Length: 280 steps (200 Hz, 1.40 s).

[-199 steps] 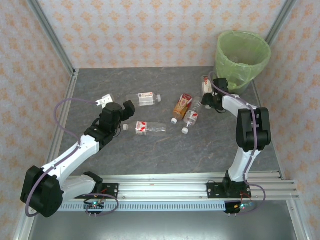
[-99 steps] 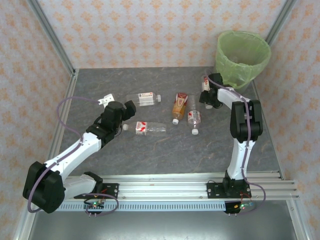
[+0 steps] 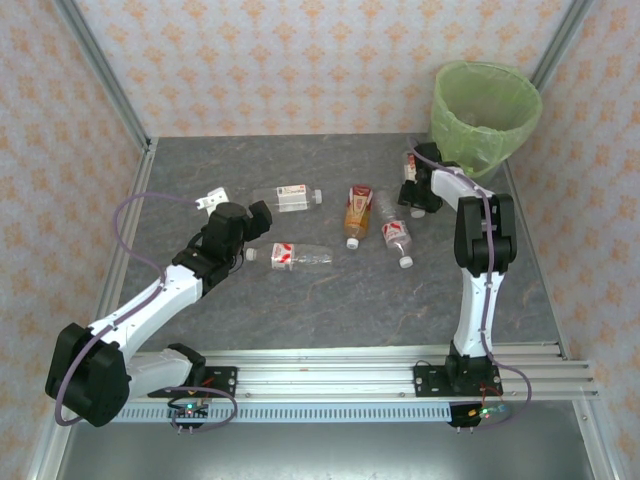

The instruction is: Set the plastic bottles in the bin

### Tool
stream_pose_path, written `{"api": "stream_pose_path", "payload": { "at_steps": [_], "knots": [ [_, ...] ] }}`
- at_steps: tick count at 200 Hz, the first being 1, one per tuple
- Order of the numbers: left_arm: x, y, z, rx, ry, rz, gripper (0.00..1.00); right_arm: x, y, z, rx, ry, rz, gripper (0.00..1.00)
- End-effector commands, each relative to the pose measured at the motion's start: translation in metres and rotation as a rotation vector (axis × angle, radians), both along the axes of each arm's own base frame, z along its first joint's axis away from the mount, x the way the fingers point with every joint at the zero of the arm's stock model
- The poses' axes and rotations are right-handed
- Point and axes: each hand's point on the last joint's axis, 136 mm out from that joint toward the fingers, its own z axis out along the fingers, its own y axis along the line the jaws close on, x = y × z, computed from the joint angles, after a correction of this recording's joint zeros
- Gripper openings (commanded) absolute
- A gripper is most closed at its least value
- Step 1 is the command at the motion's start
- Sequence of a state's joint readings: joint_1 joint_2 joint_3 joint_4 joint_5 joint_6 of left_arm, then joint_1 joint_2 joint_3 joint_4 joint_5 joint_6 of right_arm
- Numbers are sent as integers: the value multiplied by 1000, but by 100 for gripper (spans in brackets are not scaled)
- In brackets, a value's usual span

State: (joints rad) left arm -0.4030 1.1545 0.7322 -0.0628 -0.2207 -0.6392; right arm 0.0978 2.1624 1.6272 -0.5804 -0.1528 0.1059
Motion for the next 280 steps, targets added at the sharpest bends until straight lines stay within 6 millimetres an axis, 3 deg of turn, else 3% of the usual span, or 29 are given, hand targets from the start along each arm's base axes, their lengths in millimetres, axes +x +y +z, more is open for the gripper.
{"api": "stream_pose_path", "payload": {
  "at_steps": [1, 62, 101, 176, 223, 280],
  "knots": [
    [-1, 10, 7, -2, -14, 43, 100, -2, -3, -4, -41, 37, 3, 60],
    [-4, 12, 11, 0, -21, 48, 100, 0, 3, 4, -62, 5, 42, 46],
    [-5, 12, 11, -3, -21, 45, 100, 1, 4, 20, -119, -31, 73, 35],
    [-8, 12, 10, -8, -22, 41, 100, -4, 8, 61, -89, -118, 87, 26],
    [-11, 15, 13, -16, -40, 55, 100, -12, 20, 94, -30, -211, 149, 9],
    [-11, 16, 13, -27, -49, 69, 100, -24, 42, 140, 74, -340, 252, 8]
  ]
}}
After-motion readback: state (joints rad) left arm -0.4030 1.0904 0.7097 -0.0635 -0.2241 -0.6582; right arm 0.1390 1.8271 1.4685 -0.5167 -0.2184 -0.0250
